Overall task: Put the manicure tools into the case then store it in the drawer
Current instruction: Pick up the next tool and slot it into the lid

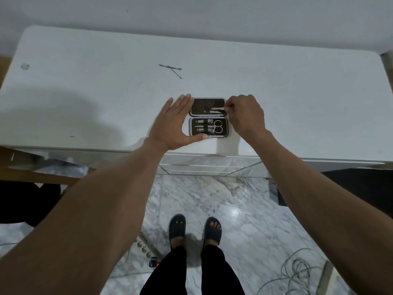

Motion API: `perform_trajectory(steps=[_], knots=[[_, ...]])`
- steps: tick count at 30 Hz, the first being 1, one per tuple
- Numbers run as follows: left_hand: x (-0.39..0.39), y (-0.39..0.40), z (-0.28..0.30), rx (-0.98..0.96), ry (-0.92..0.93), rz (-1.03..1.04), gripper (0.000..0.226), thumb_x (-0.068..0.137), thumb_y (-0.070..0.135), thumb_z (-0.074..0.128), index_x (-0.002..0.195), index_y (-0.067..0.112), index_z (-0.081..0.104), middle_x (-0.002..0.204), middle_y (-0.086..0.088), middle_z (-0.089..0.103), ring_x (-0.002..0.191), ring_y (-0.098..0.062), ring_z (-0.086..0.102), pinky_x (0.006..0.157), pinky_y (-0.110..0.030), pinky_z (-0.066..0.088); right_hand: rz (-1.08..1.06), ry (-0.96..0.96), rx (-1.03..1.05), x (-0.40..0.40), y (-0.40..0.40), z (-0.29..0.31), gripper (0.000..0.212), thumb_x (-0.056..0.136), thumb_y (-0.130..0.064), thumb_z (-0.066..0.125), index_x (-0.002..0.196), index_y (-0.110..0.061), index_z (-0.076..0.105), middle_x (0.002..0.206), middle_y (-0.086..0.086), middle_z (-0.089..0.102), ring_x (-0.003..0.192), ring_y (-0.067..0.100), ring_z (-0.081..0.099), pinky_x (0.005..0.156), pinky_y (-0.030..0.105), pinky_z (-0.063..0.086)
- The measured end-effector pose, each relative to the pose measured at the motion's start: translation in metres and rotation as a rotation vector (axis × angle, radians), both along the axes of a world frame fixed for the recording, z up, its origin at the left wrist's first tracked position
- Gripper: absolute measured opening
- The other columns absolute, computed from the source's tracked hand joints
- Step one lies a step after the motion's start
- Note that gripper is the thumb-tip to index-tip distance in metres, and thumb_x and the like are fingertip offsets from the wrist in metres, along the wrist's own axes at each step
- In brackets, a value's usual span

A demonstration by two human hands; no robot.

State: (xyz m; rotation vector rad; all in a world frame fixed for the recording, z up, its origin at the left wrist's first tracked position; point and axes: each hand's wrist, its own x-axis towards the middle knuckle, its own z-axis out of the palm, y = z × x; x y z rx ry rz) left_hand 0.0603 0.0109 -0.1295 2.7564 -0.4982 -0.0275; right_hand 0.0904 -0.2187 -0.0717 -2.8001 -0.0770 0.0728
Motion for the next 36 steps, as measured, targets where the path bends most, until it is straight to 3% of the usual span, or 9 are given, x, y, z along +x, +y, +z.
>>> perform_trajectory(steps=[11,22,32,36], knots=[[0.0,0.0,-0.005,-0.01,-0.03,-0.004,0.123,0.079,0.094,0.045,0.164,0.008,0.022,0.173,-0.006,0.021,0.161,-0.017,0.015,0.132,-0.046,0.011,0.036,-0.027,0.008,0.011,0.011,-0.006,0.019,0.095,-0.024,0.055,0.101,-0.02,0.072,0.097,0.007,0.061,0.104,0.029,0.05,0.073,0.039,0.044],[0.001,0.001,-0.006,-0.03,-0.054,-0.006,0.123,0.079,0.094,0.042,0.163,0.007,0.025,0.172,-0.007,0.024,0.161,-0.018,0.018,0.131,-0.047,0.014,0.065,-0.018,0.05,0.011,0.019,-0.004,0.019,0.09,-0.032,0.063,0.103,-0.022,0.073,0.098,0.004,0.065,0.105,0.028,0.051,0.079,0.039,0.046],[0.001,0.001,-0.006,-0.036,-0.046,-0.005,0.122,0.079,0.094,0.043,0.163,0.007,0.026,0.172,-0.007,0.024,0.161,-0.018,0.018,0.132,-0.047,0.013,0.017,0.001,0.13,0.012,0.025,-0.009,0.018,0.089,-0.025,0.062,0.1,-0.026,0.076,0.095,-0.001,0.068,0.107,0.025,0.048,0.074,0.033,0.042],[0.002,0.001,-0.007,-0.04,-0.046,-0.012,0.122,0.079,0.093,0.044,0.163,0.007,0.025,0.172,-0.007,0.024,0.161,-0.019,0.018,0.131,-0.047,0.014,0.003,0.048,0.165,0.017,0.027,-0.007,0.019,0.086,-0.024,0.063,0.098,-0.027,0.077,0.094,-0.001,0.07,0.11,0.024,0.049,0.077,0.035,0.047]])
